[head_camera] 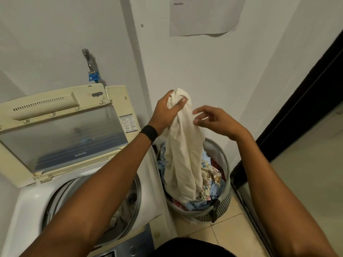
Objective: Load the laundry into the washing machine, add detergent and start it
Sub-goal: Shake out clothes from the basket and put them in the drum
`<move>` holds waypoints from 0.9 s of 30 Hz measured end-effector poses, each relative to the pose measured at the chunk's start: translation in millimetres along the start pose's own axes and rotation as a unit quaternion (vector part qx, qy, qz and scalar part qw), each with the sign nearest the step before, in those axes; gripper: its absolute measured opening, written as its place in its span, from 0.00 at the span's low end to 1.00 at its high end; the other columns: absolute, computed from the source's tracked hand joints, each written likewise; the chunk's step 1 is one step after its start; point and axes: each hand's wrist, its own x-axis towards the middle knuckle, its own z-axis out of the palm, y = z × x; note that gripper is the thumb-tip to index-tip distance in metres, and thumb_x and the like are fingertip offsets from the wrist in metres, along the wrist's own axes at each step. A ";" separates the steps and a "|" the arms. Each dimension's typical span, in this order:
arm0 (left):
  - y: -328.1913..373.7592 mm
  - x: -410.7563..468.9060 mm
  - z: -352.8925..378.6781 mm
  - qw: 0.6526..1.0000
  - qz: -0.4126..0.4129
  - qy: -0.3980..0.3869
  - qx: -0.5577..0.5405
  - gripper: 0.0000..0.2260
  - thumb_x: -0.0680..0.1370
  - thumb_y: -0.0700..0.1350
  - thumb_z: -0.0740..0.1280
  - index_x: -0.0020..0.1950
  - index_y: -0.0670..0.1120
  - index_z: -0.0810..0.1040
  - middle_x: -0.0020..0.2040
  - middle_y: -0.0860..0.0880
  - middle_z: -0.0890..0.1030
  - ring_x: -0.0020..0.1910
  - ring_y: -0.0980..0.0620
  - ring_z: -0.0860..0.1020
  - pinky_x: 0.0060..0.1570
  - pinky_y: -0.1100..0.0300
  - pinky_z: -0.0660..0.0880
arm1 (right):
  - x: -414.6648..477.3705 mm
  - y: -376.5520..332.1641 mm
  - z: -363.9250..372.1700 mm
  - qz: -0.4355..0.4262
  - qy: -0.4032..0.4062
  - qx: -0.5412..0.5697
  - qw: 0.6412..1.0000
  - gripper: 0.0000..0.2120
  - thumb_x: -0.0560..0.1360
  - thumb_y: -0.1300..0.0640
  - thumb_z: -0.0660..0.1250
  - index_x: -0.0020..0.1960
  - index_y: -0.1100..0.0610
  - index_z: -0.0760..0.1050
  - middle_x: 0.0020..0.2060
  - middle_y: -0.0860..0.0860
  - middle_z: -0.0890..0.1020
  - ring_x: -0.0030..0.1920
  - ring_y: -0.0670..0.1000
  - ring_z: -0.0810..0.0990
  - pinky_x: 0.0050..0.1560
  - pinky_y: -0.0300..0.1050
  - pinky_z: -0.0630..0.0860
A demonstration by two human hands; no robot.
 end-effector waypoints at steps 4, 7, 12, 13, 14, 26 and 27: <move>5.6 1.3 1.5 1.000 0.006 -0.007 -0.011 0.06 0.83 0.46 0.69 0.56 0.45 0.78 0.51 0.48 0.83 0.52 0.51 0.82 0.57 0.54 0.78 | 0.4 4.2 5.2 -0.029 0.035 0.005 0.999 0.04 0.79 0.55 0.73 0.52 0.54 0.84 0.46 0.54 0.86 0.47 0.55 0.84 0.54 0.52 0.79; 6.8 0.5 1.0 0.999 0.017 0.041 -0.002 0.10 0.81 0.49 0.71 0.56 0.43 0.78 0.51 0.45 0.83 0.51 0.50 0.82 0.58 0.48 0.79 | 5.3 -2.1 2.2 -0.048 0.140 -0.024 0.989 0.04 0.79 0.53 0.72 0.49 0.52 0.83 0.44 0.51 0.85 0.41 0.54 0.80 0.48 0.53 0.78; 9.0 0.2 -3.2 0.998 0.011 0.054 0.002 0.21 0.74 0.54 0.78 0.56 0.41 0.77 0.49 0.49 0.83 0.49 0.53 0.82 0.54 0.57 0.79 | 6.7 -31.0 -5.2 -0.121 0.261 0.092 0.953 0.05 0.79 0.54 0.71 0.51 0.55 0.82 0.46 0.50 0.85 0.45 0.50 0.81 0.48 0.44 0.78; 9.7 1.1 -1.5 0.999 -0.001 0.040 -0.013 0.23 0.72 0.55 0.79 0.58 0.42 0.77 0.52 0.47 0.84 0.53 0.50 0.82 0.56 0.55 0.79 | 8.5 -37.5 -2.0 -0.143 0.246 0.105 0.953 0.05 0.79 0.56 0.71 0.52 0.57 0.82 0.46 0.49 0.86 0.46 0.48 0.82 0.49 0.42 0.78; 11.0 2.1 1.7 0.999 -0.012 0.019 -0.029 0.25 0.72 0.56 0.79 0.60 0.43 0.77 0.56 0.44 0.84 0.57 0.46 0.82 0.59 0.51 0.80 | 11.0 -42.4 3.1 -0.159 0.222 0.102 0.956 0.05 0.79 0.58 0.72 0.52 0.59 0.83 0.47 0.50 0.86 0.47 0.48 0.83 0.50 0.42 0.78; 37.6 20.7 20.3 0.978 -0.013 0.082 -0.191 0.11 0.78 0.39 0.74 0.57 0.41 0.75 0.54 0.38 0.81 0.55 0.41 0.82 0.60 0.45 0.79 | 2.9 23.3 81.0 -0.041 0.045 0.068 0.996 0.49 0.69 0.44 0.81 0.80 0.43 0.55 0.76 0.43 0.67 0.73 0.44 0.69 0.71 0.44 0.71; 40.7 22.7 22.3 0.979 -0.003 0.083 -0.184 0.11 0.78 0.39 0.74 0.56 0.41 0.75 0.53 0.39 0.81 0.55 0.42 0.82 0.59 0.48 0.79 | 2.3 32.3 92.2 -0.028 0.037 0.032 0.998 0.49 0.67 0.43 0.82 0.79 0.45 0.58 0.75 0.45 0.70 0.72 0.45 0.71 0.71 0.45 0.72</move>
